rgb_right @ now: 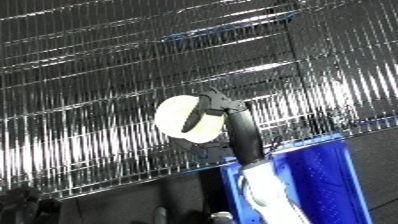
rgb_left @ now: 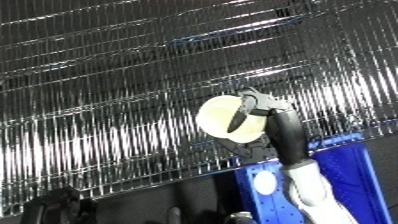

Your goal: Pick up the object and place it into the box

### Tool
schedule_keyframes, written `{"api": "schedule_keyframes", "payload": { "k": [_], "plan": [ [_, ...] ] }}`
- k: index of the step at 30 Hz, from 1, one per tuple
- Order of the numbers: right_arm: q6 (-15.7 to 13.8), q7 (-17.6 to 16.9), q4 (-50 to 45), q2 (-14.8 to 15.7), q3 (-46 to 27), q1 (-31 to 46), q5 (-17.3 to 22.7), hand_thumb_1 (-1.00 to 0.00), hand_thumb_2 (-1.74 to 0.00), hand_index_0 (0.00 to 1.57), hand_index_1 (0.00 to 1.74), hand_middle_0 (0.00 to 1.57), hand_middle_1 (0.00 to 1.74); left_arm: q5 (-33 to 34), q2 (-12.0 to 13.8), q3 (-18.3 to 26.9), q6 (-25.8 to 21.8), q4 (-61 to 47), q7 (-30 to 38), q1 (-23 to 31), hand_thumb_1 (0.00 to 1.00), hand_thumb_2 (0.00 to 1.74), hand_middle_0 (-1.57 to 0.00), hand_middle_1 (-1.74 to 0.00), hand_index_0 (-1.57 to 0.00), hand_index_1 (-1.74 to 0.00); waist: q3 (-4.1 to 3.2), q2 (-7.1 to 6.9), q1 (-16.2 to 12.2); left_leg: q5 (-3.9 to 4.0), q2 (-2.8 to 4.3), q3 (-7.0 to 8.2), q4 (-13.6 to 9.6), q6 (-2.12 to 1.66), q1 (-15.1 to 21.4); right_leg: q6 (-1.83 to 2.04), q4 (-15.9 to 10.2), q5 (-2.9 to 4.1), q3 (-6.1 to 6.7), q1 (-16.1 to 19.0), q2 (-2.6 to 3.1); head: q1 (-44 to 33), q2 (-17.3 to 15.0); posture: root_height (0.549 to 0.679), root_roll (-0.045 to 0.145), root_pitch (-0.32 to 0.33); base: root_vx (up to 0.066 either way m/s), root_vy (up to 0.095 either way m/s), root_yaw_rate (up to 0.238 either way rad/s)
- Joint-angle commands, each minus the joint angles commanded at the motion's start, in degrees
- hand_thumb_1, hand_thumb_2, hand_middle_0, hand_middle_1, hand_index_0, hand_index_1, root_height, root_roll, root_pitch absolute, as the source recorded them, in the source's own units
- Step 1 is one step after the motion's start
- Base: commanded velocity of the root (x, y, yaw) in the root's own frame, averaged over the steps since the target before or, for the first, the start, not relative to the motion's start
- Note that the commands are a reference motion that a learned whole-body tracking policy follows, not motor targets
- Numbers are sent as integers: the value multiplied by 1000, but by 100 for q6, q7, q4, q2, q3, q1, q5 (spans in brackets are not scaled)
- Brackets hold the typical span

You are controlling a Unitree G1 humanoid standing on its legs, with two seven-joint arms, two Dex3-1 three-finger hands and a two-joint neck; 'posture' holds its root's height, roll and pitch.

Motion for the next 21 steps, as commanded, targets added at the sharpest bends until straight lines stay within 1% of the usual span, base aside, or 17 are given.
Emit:
{"api": "schedule_keyframes", "payload": {
  "k": [3,6,9,15,18,21],
  "plan": [
    [-135,0,-236,-148,-228,316,-50,-800,-1392,1256,1392,1256,1392,52,10,156,31,-13,-31,60,1000,1740,-1570,-1740,-1570,-1740,0,-37,-124,4,66,31,-101,-8,153,24,-124,37,64,130,35,8,-10,616,55,63,-46,-55,-264],
    [-321,-16,-373,-239,-464,628,125,-800,-1392,1256,1392,1256,1392,103,23,310,58,-26,-67,116,1000,1740,-1570,-1740,-1570,-1740,0,-72,-239,-9,130,58,-166,-14,292,51,-267,83,123,268,61,95,-26,619,53,56,-45,-57,-293],
    [-506,-88,-443,-228,-680,897,310,-800,-1392,1256,1392,1256,1392,135,36,434,57,-33,-105,169,1000,1740,-1570,-1740,-1570,-1740,0,-96,-336,-27,184,83,-214,-18,402,73,-404,132,177,386,82,194,-40,622,52,50,-43,-48,-287],
    [-791,-286,-565,-149,-1071,1408,452,-800,-1392,1256,1392,1256,1392,165,47,658,76,-72,-148,253,1000,1740,-1570,-1740,-1570,-1740,0,-125,-522,-49,278,139,-335,-25,612,113,-680,229,291,604,118,403,0,629,52,44,-35,-28,-272],
    [-980,-431,-632,-116,-1275,1720,513,-800,-1392,1256,1392,1256,1392,135,64,771,71,-107,-179,328,1000,1740,-1570,-1740,-1570,-1740,0,-131,-622,-80,331,192,-370,-18,679,123,-773,242,330,678,129,506,47,632,53,46,-50,-6,-286],
    [-1128,-568,-706,-94,-1456,2062,545,-800,-1392,1256,1392,1256,1392,91,76,863,71,-164,-175,424,1000,1740,-1570,-1740,-1570,-1740,-3,-134,-727,-132,375,251,-356,-9,729,117,-821,226,369,747,140,629,12,634,56,46,-41,5,-286]
  ]
}}
